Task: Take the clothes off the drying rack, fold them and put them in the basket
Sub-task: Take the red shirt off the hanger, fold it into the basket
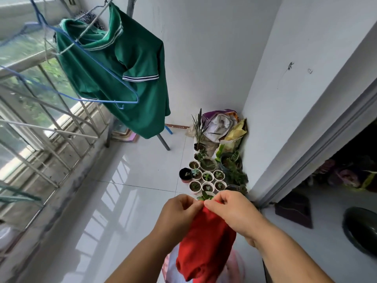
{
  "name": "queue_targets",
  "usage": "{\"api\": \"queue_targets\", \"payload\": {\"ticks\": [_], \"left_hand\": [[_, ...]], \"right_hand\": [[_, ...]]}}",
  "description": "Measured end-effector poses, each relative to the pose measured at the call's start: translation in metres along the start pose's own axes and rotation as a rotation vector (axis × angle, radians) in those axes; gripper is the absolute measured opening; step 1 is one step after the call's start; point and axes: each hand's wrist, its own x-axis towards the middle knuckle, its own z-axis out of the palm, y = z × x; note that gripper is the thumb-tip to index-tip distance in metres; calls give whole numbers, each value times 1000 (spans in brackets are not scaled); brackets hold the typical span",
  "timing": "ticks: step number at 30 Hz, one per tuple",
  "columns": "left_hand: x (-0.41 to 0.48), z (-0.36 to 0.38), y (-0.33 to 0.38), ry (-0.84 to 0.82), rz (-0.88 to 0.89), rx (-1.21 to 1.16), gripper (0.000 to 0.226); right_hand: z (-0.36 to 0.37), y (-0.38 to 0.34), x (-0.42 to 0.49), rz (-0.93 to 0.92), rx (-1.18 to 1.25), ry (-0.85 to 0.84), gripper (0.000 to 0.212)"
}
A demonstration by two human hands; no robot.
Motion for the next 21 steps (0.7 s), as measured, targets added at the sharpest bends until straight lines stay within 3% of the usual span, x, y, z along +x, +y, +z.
{"api": "queue_targets", "payload": {"ticks": [7,12,14,17,21], "left_hand": [[-13,11,10,87,-27,19,19],[-20,17,14,202,32,329,14],[-19,14,16,182,-15,193,16],[-20,4,22,63,-146,-286,15],[-26,1,29,115,-86,-233,19]], "right_hand": [[-6,7,2,-15,-29,7,30],[-4,9,-1,-55,-105,34,26],[-7,8,-1,-55,-39,38,27],[-14,7,2,-45,103,7,27],[-16,6,1,-34,257,-11,24]]}}
